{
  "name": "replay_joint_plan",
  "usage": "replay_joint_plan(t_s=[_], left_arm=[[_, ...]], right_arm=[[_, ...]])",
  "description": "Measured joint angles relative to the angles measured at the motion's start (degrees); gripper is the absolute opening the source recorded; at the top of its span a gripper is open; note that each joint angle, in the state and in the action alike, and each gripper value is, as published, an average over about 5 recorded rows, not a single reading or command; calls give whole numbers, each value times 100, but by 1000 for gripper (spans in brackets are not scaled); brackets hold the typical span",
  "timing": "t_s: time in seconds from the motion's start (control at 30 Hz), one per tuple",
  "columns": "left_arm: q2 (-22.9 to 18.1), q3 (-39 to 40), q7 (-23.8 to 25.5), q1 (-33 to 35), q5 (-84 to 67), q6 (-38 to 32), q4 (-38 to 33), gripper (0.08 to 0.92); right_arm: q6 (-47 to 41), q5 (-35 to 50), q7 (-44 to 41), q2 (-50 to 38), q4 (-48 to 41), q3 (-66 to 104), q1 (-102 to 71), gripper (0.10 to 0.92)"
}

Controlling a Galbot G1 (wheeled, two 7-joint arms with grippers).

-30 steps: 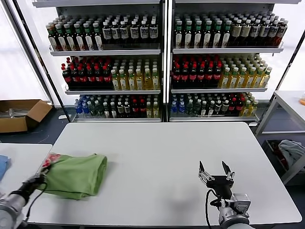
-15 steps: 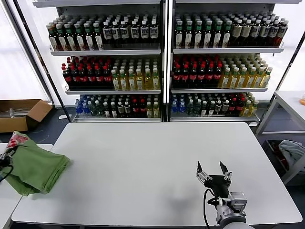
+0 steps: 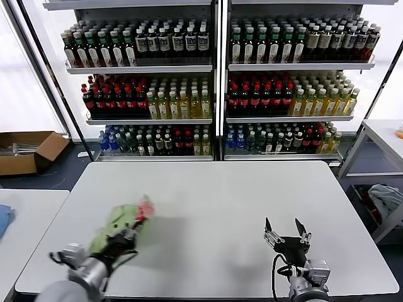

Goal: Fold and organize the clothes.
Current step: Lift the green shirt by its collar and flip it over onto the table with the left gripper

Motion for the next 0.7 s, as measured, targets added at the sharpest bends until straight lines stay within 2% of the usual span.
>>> replay_joint_plan(t_s=[0.27, 0.53, 0.7], left_arm=[[-597, 1194, 36, -321, 896, -142, 158, 156], [-1026, 1826, -154, -745, 849, -390, 390, 377], [-1160, 1969, -304, -914, 660, -470, 398, 516]], right_arm=[[-6, -126, -3, 92, -23, -23, -25, 823], [-69, -173, 62, 149, -130, -94, 24, 823], [-192, -9, 91, 132, -182, -155, 89, 823]])
